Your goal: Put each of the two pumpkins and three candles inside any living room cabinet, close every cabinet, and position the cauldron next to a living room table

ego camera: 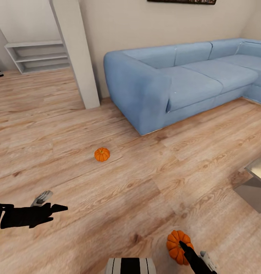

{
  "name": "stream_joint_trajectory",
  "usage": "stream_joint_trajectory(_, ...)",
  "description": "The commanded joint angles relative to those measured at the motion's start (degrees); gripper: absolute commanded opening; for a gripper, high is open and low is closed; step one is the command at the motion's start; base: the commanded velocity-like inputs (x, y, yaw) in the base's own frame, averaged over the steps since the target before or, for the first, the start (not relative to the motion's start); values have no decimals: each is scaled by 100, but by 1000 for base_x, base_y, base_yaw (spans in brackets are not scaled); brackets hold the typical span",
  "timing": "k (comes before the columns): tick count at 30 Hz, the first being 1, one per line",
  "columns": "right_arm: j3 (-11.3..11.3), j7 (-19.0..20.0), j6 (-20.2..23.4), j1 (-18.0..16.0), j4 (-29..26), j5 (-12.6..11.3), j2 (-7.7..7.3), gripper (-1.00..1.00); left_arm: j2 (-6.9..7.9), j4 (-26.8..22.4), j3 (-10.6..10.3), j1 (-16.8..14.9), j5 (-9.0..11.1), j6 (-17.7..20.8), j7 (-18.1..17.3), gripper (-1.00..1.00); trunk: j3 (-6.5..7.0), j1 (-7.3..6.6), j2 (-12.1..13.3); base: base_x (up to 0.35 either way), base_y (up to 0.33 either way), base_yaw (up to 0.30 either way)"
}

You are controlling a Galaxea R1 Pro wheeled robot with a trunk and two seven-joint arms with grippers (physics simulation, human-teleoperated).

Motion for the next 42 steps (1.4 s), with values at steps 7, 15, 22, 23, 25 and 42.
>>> stream_joint_trajectory(7, 58, 43, 9, -2, -378, -46, 21, -100, 2, 7, -10, -3, 25, -1, 69, 100, 152, -19, 8, 0, 0, 0)
stream_joint_trajectory(15, 67, 54, 24, -2, -439, -37, 5, -100, 6, 54, -23, -5, -27, -10, 112, 100, 329, -39, 19, 0, 0, 0)
stream_joint_trajectory(22, 65, 221, 23, -2, -437, -42, -4, -100, 6, 62, -23, -5, -225, -14, 127, 100, 484, -57, 28, 0, 0, 0)
stream_joint_trajectory(23, 64, 233, 28, -2, -436, -43, -5, -100, 6, 62, -23, -5, -228, -14, 127, 100, 506, -60, 29, 0, 0, 0)
stream_joint_trajectory(25, 61, 258, 44, -2, -437, -44, -12, -100, 6, 62, -24, -5, -235, -14, 127, 100, 551, -65, 32, 0, 0, 0)
stream_joint_trajectory(42, 277, 279, 1011, -2, -2640, 178, -85, -100, 21, 52, 62, -5, -599, -14, 121, 100, 927, -109, 55, 0, 0, 0)
